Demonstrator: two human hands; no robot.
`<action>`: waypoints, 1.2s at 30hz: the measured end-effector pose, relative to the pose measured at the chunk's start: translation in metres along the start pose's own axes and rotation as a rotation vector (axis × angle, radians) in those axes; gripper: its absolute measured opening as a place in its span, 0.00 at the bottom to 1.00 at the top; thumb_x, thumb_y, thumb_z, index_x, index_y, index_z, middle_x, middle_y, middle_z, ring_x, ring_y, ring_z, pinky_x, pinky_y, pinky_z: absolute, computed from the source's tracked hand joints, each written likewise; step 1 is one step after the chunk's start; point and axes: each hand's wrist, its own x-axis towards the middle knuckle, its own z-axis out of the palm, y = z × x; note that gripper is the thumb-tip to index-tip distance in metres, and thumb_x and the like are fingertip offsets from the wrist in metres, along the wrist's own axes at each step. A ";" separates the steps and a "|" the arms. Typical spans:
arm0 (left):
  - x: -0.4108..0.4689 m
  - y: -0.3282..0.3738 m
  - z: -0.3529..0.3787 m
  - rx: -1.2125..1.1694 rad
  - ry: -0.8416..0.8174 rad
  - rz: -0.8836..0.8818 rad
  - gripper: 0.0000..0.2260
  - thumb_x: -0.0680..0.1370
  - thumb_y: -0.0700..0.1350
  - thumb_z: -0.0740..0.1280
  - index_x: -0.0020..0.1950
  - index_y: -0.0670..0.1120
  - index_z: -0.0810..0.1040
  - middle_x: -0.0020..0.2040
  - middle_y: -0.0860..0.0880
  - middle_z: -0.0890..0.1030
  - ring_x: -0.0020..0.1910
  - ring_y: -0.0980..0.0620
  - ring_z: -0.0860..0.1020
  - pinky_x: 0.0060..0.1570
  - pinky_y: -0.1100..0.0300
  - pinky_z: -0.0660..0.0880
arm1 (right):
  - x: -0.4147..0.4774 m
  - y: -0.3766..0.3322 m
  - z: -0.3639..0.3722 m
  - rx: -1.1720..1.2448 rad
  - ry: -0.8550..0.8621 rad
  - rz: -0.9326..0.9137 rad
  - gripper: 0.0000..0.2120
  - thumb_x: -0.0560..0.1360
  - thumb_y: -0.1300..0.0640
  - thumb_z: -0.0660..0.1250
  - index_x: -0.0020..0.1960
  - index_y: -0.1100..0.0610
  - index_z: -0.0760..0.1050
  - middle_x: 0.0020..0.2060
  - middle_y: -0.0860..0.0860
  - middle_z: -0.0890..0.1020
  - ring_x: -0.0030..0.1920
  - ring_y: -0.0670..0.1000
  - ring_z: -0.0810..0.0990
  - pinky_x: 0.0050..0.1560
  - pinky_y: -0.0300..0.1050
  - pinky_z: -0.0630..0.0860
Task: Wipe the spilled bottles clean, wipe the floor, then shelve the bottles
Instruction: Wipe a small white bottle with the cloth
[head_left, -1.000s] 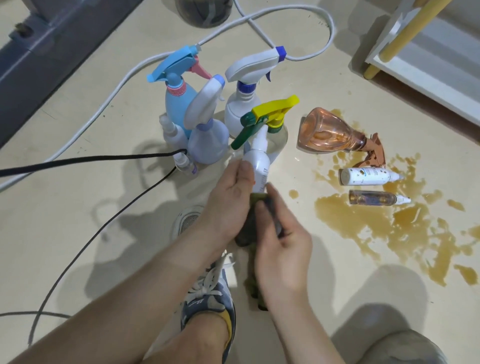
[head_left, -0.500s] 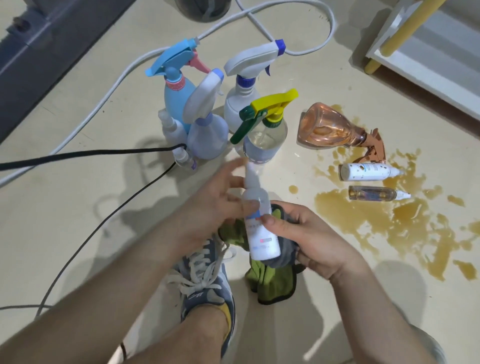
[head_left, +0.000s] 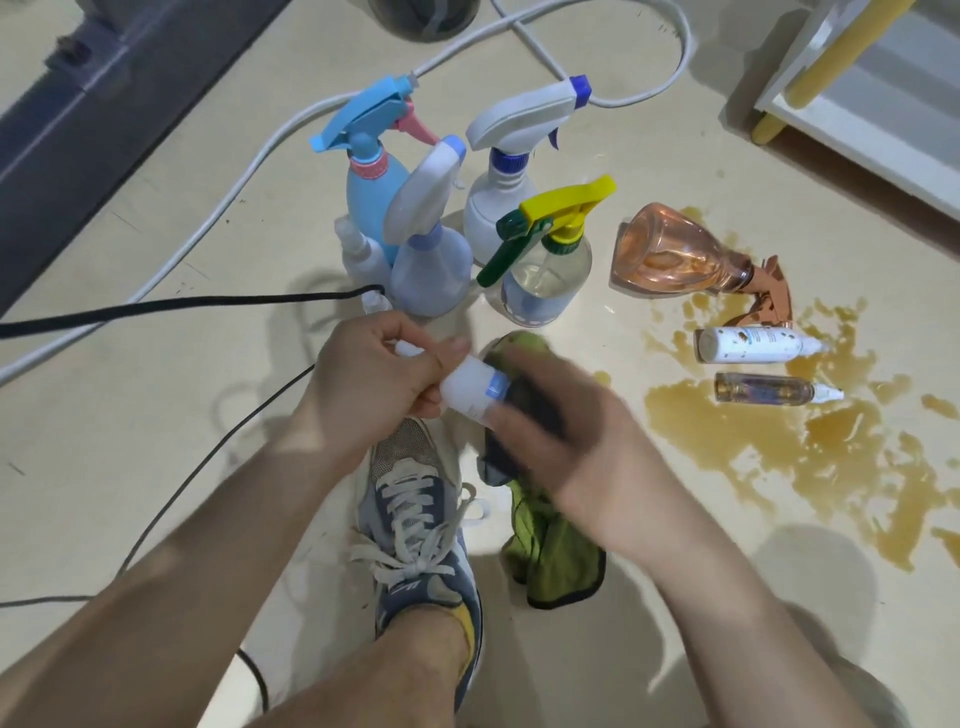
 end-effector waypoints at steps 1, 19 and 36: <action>0.001 0.000 -0.002 0.065 0.002 0.028 0.12 0.71 0.48 0.76 0.40 0.40 0.79 0.27 0.49 0.79 0.26 0.53 0.77 0.29 0.60 0.77 | -0.002 -0.002 0.008 -0.209 -0.123 -0.077 0.21 0.78 0.54 0.66 0.68 0.55 0.68 0.60 0.54 0.77 0.59 0.54 0.75 0.60 0.49 0.73; 0.010 -0.051 -0.010 0.612 0.089 0.224 0.12 0.70 0.41 0.75 0.52 0.51 0.83 0.41 0.56 0.79 0.43 0.54 0.78 0.45 0.63 0.73 | 0.041 0.074 0.073 -0.407 0.078 -0.110 0.30 0.71 0.62 0.72 0.72 0.59 0.70 0.68 0.55 0.74 0.63 0.59 0.72 0.64 0.44 0.66; 0.001 -0.046 -0.008 0.683 -0.069 0.239 0.16 0.75 0.41 0.69 0.63 0.49 0.79 0.53 0.45 0.83 0.52 0.45 0.79 0.53 0.51 0.75 | 0.058 0.083 0.071 -0.505 0.018 -0.139 0.18 0.68 0.56 0.74 0.56 0.57 0.74 0.52 0.51 0.78 0.56 0.55 0.74 0.51 0.47 0.58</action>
